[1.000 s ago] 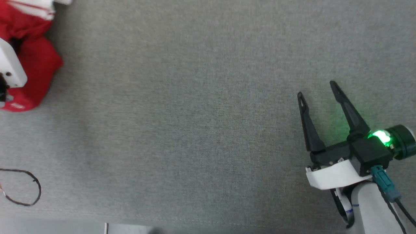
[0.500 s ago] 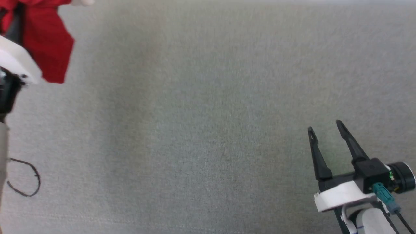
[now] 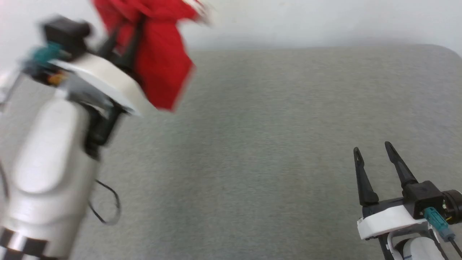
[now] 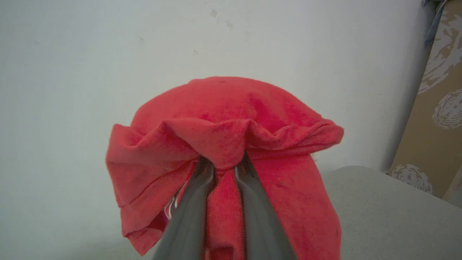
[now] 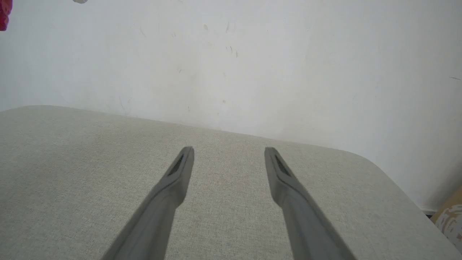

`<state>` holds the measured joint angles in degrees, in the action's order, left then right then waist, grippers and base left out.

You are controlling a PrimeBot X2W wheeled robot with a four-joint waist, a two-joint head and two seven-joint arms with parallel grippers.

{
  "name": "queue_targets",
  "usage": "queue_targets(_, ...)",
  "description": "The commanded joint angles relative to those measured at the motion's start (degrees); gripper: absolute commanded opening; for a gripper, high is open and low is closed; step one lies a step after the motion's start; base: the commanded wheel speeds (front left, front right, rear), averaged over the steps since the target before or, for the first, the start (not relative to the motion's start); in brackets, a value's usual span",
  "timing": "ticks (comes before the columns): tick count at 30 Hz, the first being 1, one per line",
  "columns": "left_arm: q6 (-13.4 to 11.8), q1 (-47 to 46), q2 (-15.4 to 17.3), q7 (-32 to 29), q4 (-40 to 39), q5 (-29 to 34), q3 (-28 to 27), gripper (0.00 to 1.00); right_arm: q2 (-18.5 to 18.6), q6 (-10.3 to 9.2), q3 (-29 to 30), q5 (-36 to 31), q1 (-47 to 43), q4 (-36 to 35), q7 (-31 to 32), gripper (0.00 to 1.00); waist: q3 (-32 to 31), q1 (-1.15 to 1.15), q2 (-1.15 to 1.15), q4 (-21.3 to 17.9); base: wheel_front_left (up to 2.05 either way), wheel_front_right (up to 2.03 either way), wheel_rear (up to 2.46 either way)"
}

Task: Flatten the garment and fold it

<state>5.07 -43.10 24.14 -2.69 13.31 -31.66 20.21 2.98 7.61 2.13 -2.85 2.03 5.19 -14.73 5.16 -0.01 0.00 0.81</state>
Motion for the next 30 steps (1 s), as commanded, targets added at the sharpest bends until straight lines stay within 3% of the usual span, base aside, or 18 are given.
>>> queue_targets(1,-0.89,1.98,-1.28,-0.70,-0.41,0.46,1.32,0.00,-0.10,-0.12,0.09,0.56,-0.25,0.08,-0.27,1.00,-0.19,0.01,0.00,-5.49,0.00,0.00,0.00)
queue_targets(6,-2.27,7.20,-5.57,-1.19,3.35,3.46,7.91,0.00,-0.10,-0.12,-0.44,1.43,0.38,0.13,-0.27,1.00,1.82,0.01,0.00,-10.66,0.00,0.00,0.00)
queue_targets(11,-1.17,12.35,-10.09,-1.17,13.21,6.24,15.79,0.00,-0.10,-0.12,-0.85,2.52,0.96,0.32,-0.27,1.00,3.94,0.01,0.00,-14.74,0.00,0.00,0.00)
queue_targets(12,-0.81,12.88,-10.62,-1.32,15.17,7.44,17.76,0.34,-0.10,-0.12,-0.84,2.74,1.05,0.38,-0.27,1.00,4.24,0.01,0.00,-15.21,0.00,0.00,0.00)
queue_targets(13,-0.60,13.18,-11.24,-1.01,16.81,8.59,19.41,1.00,-0.10,-0.12,-0.82,2.92,1.10,0.40,-0.27,1.00,4.51,0.01,0.00,-15.54,0.00,0.00,0.00)
queue_targets(21,-0.31,12.88,-15.49,6.39,22.49,9.77,21.92,1.00,-0.10,-0.12,0.07,2.66,0.38,1.10,-0.27,1.00,3.16,0.01,0.00,-13.97,0.00,0.00,0.00)
queue_targets(30,-2.60,11.70,-13.94,13.33,17.63,7.08,16.64,1.00,-0.10,-0.12,0.68,1.45,-1.20,1.60,-0.27,1.00,-1.91,0.01,0.00,-8.40,0.00,0.00,0.00)
